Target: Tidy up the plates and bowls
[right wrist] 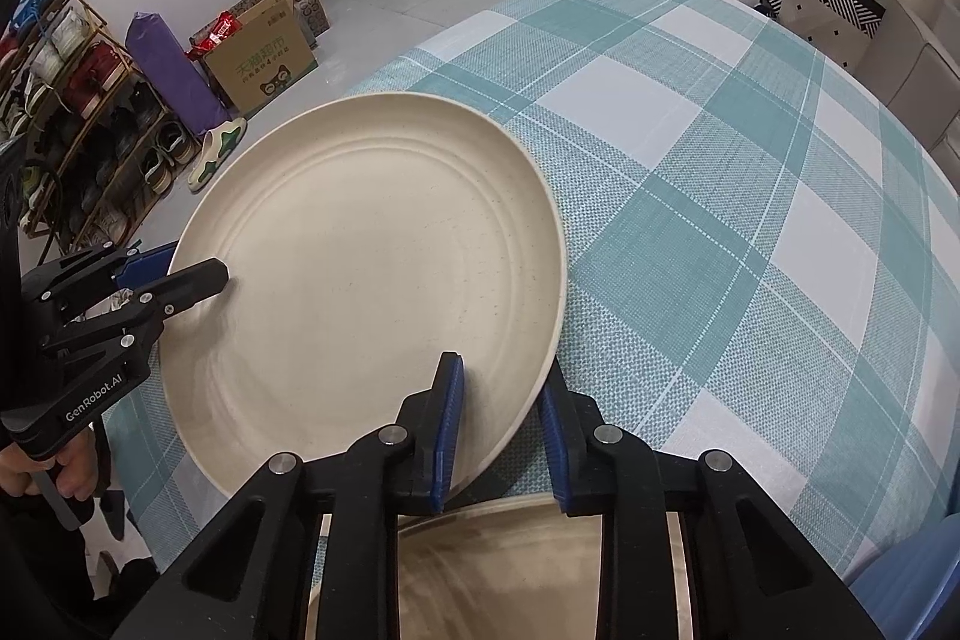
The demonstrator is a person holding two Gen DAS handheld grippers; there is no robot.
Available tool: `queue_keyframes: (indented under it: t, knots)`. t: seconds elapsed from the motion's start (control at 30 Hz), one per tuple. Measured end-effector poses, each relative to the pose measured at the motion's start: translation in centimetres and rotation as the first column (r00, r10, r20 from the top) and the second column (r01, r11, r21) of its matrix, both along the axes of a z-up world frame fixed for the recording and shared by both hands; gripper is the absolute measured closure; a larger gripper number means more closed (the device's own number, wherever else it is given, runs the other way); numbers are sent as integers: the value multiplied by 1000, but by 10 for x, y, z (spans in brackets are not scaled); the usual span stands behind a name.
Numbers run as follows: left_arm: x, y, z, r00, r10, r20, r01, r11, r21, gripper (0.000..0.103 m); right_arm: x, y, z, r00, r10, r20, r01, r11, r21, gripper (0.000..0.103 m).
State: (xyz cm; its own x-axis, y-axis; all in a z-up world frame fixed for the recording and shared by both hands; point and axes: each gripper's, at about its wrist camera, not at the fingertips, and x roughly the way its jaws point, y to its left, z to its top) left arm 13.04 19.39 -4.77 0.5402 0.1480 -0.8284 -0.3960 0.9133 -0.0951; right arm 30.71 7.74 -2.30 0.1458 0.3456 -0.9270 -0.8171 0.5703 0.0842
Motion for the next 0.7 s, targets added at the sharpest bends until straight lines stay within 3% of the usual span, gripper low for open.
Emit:
queue_keyframes:
  t: [0.7]
  knots:
    - [-5,-4,23,999,5,42,-6,999,37,81,-9,-9,24,999,-5,35,4,999,38,79]
